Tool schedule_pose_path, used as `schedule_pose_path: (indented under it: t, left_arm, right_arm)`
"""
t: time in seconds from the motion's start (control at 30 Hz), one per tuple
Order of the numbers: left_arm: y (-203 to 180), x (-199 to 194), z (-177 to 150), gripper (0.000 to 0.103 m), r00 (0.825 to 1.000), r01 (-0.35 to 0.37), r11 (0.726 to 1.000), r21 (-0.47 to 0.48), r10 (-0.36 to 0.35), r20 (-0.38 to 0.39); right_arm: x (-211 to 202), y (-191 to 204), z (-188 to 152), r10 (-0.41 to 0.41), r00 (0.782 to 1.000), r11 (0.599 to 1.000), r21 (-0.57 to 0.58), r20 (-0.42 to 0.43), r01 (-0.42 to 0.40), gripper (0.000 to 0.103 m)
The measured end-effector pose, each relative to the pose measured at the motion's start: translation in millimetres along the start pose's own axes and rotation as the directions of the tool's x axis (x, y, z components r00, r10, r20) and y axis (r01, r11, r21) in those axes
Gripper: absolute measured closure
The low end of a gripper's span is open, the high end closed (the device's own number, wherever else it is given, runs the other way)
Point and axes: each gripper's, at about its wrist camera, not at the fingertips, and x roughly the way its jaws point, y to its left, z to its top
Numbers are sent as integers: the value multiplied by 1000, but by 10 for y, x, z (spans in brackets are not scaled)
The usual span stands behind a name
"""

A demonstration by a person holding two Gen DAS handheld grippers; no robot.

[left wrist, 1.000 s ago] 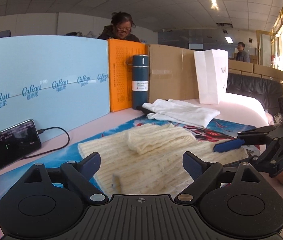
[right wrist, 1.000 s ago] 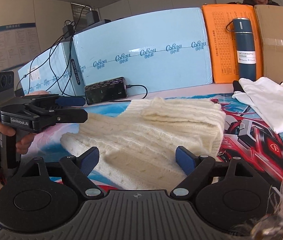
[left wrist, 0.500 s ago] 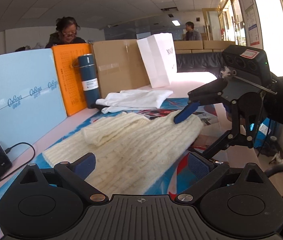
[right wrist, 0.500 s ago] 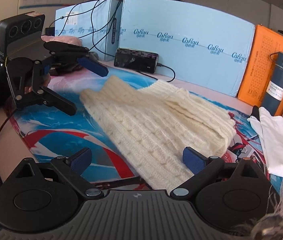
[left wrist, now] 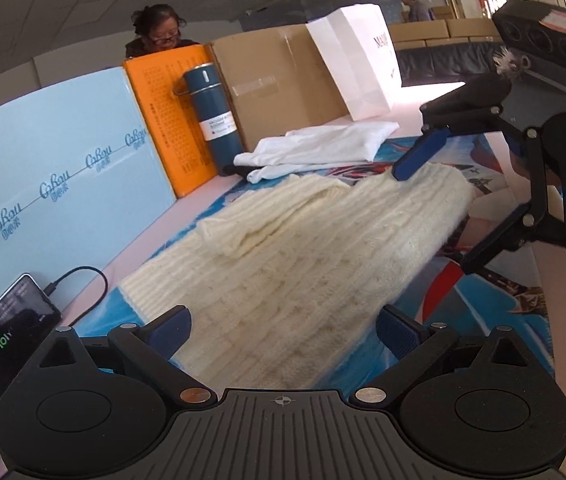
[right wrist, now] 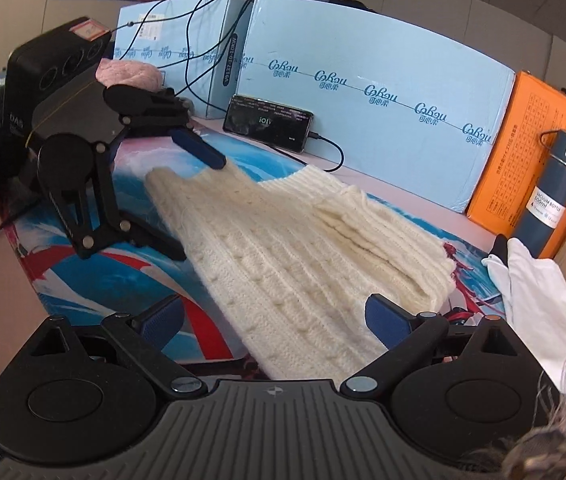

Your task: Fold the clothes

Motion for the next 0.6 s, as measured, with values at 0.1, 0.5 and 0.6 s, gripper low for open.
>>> schedule_pose_path:
  t: [0.1,0.5,0.6]
  left_arm:
    - [64,7,19,3,1000,-6,999,-50,6,17]
    - [-67,-61,-4,3,996,47,992,118,-57,75]
    - [-33,-38,-14,3,997,50,991,123,-57,58]
  right_arm:
    - [103,19,-44,-17,999,998,-64,-40,15,6]
    - [205,-246,-25,32,999,999,35,-15,-31,51]
    - [164,-242,-14,35,999,998,49,1,-35,59]
